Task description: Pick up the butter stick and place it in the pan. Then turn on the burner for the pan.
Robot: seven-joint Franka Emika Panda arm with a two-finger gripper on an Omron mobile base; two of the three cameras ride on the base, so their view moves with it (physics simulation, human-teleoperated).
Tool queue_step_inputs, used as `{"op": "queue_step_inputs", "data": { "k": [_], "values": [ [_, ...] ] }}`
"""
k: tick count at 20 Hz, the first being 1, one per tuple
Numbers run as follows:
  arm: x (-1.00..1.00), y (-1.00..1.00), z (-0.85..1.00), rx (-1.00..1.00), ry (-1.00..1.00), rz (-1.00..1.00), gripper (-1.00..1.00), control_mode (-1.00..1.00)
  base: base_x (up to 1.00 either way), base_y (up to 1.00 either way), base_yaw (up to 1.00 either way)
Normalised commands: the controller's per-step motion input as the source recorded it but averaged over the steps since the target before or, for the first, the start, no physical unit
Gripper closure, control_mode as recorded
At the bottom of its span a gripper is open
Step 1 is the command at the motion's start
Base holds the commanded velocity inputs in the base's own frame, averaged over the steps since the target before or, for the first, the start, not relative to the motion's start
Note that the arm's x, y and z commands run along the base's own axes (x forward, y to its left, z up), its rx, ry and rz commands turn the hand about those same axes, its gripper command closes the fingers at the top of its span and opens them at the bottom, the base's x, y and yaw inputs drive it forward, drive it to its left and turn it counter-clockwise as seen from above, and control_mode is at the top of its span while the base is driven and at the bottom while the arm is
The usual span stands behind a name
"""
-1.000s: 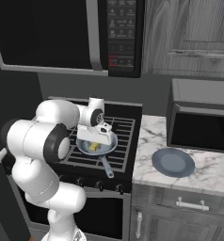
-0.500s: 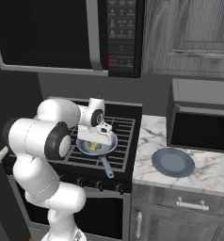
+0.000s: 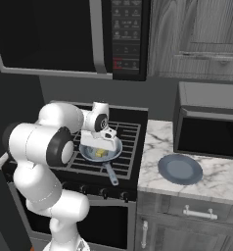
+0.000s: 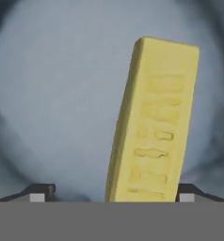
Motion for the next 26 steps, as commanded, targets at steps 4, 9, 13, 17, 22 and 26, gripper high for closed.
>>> {"op": "queue_step_inputs", "data": {
  "k": [4, 9, 13, 17, 22, 26],
  "values": [
    [-0.04, 0.0, 0.0, 0.0, -0.05, 0.0, -1.0, -1.0, 0.0, 0.0, 0.0],
    [-0.07, 0.0, 0.0, 0.0, -0.1, 0.0, -1.0, -1.0, 0.0, 0.0, 0.0],
    [-0.15, 0.0, 0.0, 0.0, -0.13, 0.0, -1.0, -1.0, 0.0, 0.0, 0.0],
    [-0.27, 0.0, 0.0, 0.0, -0.18, 0.0, -1.0, -1.0, 0.0, 0.0, 0.0],
    [-0.32, 0.0, 0.12, 0.0, -0.18, 0.0, -1.0, -1.0, 0.0, 0.0, 0.0],
    [-0.49, 0.0, 0.29, 0.0, -0.13, 0.0, -1.0, -1.0, 0.0, 0.0, 0.0]
  ]
}}
